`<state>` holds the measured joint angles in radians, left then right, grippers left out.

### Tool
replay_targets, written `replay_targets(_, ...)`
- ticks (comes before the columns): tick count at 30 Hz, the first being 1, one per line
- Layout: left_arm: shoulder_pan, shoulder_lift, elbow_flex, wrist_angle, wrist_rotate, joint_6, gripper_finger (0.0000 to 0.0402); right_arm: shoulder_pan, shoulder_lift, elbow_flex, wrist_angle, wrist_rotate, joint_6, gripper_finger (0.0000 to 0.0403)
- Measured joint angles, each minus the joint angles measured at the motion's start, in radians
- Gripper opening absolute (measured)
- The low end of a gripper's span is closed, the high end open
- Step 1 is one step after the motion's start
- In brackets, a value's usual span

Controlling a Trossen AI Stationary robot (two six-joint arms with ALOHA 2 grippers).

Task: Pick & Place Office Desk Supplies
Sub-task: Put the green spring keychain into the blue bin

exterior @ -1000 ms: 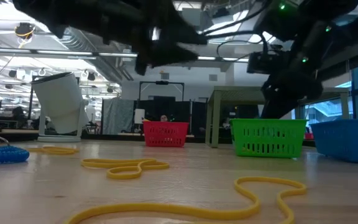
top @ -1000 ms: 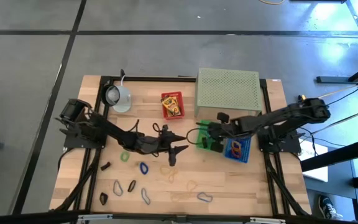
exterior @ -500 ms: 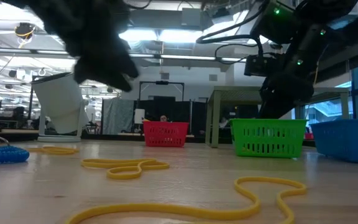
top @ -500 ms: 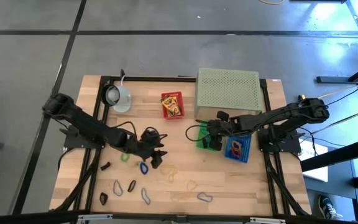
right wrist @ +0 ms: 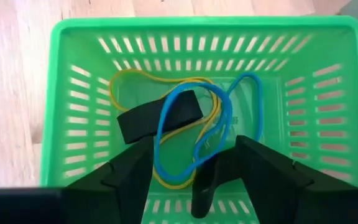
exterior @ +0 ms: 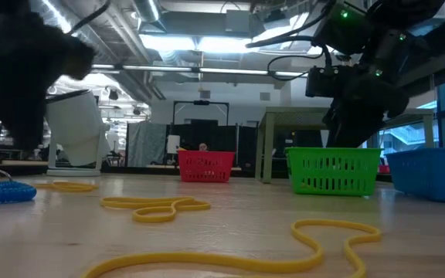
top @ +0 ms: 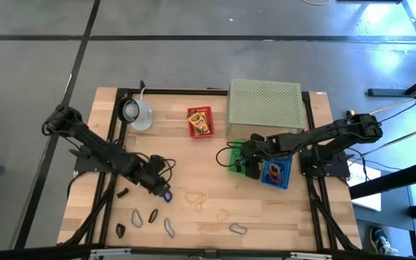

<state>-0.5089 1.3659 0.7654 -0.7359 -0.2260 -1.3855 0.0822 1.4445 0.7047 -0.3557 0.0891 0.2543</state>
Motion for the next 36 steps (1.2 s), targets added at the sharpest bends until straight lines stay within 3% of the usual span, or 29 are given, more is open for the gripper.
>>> replay_targets(7,-0.065,0.021,0.0,-0.147,0.144,-0.292,0.0189,0.0,0.0,0.0,-0.004,0.0,-0.009,0.022)
replay_targets(10,-0.096,0.043,0.0,-0.152,0.149,-0.349,0.0189,0.0,0.0,0.0,-0.004,0.0,-0.028,0.0219)
replay_targets(26,-0.093,0.252,0.009,-0.093,0.143,-0.239,0.0185,0.0,0.0,0.001,-0.003,0.008,-0.029,0.0219)
replay_targets(30,-0.091,0.24,0.002,-0.051,0.136,-0.112,0.0152,0.0,0.0,0.031,-0.012,0.008,-0.031,0.0219)
replay_targets(36,-0.092,0.192,-0.002,-0.031,0.114,-0.093,0.0061,0.0,-0.001,0.119,-0.037,0.008,-0.034,0.0219)
